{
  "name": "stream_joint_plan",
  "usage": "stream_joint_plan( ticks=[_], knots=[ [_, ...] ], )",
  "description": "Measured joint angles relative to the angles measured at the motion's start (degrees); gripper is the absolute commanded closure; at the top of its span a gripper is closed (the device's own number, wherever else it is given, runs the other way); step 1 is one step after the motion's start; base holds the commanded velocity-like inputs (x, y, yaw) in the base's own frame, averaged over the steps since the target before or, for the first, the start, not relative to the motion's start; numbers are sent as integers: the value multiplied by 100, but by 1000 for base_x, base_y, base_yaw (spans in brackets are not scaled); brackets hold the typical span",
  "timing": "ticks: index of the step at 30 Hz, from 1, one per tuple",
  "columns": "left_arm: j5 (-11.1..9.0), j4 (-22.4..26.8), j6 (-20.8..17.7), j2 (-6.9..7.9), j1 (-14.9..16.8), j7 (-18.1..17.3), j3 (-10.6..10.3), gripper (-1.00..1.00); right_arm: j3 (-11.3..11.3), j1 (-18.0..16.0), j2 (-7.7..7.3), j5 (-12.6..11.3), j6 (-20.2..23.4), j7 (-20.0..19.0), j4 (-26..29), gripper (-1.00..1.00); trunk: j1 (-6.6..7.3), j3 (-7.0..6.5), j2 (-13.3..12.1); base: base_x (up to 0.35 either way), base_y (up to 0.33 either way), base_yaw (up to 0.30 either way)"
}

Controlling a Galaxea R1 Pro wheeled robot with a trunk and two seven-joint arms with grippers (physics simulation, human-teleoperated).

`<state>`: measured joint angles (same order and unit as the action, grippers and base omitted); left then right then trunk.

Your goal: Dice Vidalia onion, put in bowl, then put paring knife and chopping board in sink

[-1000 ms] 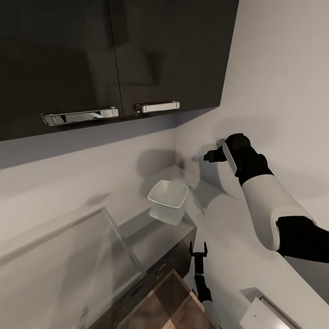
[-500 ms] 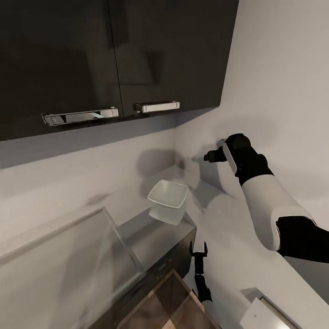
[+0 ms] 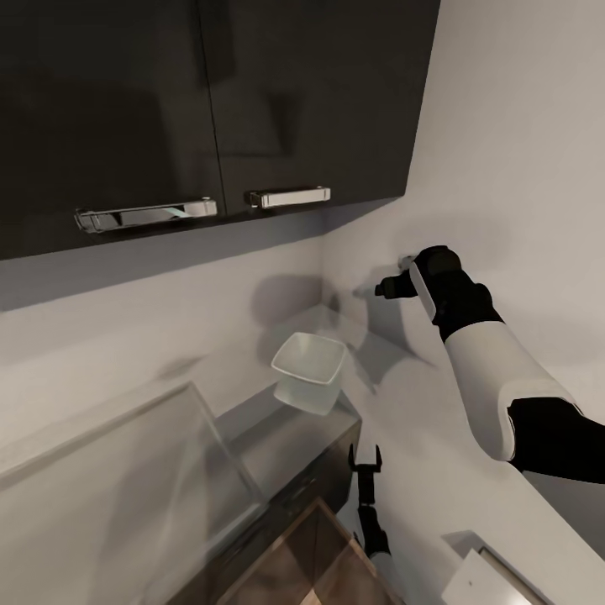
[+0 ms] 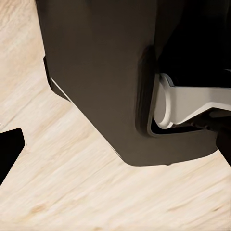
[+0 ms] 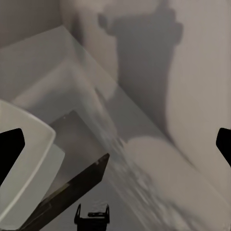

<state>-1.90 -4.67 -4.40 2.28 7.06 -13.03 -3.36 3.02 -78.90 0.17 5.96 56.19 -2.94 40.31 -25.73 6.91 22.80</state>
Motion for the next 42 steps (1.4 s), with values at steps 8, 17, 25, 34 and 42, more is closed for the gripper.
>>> stream_joint_plan(
  ticks=[8,17,25,34,42],
  knots=[
    [1,2,10,33,-1,0,0,-100,0,-1,0,0,0,0,0,-100,-1,0,-1,101,32,0],
    [3,0,8,34,-1,0,0,-100,0,-1,0,0,0,0,0,-100,-1,0,-1,3,35,0],
    [0,0,10,35,-1,0,0,-100,0,2,0,0,0,0,0,-100,-1,0,0,0,1,0],
    [1,0,12,35,-1,0,0,-100,0,-1,1,0,0,0,0,-100,-1,0,0,0,0,0],
    [0,0,15,39,-1,0,0,-100,0,-1,6,-1,6,0,0,-100,-1,0,0,0,0,0]
  ],
)
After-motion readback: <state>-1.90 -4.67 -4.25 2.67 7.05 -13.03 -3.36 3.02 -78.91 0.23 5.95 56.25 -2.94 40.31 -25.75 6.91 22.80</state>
